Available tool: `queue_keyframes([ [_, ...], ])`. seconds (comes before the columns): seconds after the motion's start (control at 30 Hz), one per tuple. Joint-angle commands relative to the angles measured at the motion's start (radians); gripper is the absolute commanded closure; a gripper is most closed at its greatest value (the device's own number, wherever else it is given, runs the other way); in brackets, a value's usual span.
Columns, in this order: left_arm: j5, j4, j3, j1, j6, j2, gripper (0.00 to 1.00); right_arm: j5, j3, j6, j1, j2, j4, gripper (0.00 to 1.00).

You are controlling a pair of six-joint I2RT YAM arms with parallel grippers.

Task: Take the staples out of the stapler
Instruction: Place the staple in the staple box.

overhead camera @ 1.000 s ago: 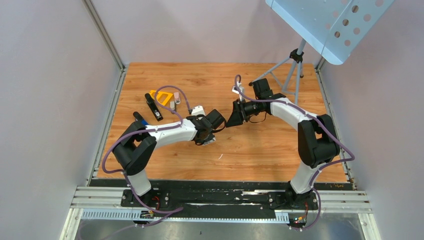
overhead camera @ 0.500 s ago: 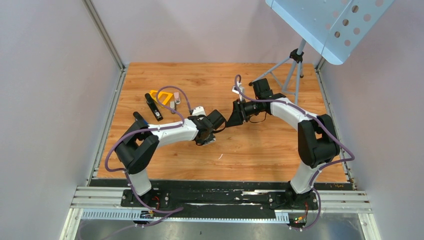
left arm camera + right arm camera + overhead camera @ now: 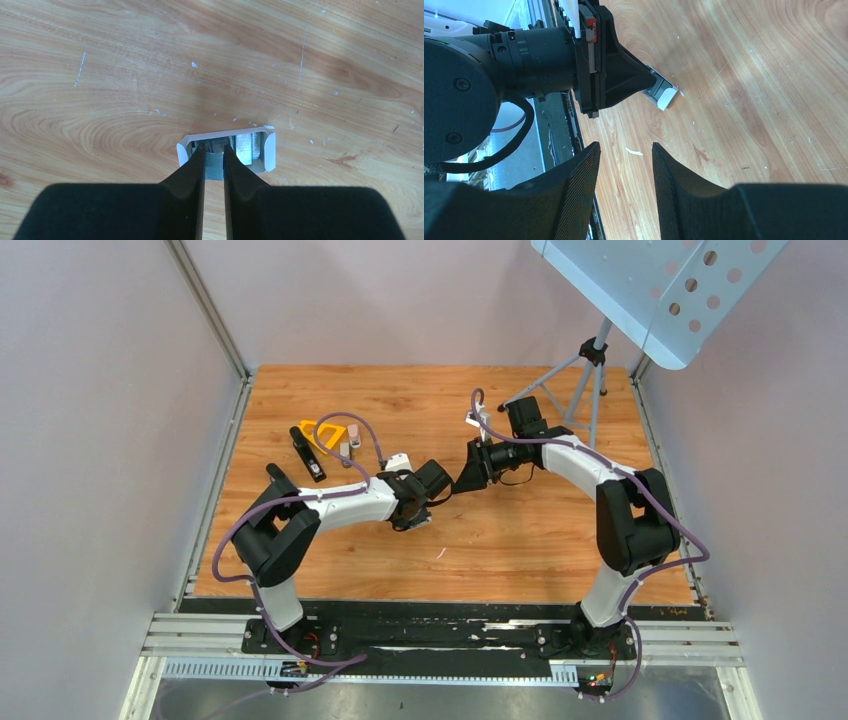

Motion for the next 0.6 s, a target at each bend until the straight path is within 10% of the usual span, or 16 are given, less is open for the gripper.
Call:
queue_keyframes([
  [0.0,-0.018,0.001,0.02,-0.008,-0.009,0.006,0.86,-0.021,-0.008,-0.019,-0.015,0.012,-0.021,0.53],
  [0.57,-0.025,-0.006,0.009,-0.008,-0.02,-0.016,0.79,-0.021,-0.01,-0.021,-0.016,0.009,-0.021,0.53],
])
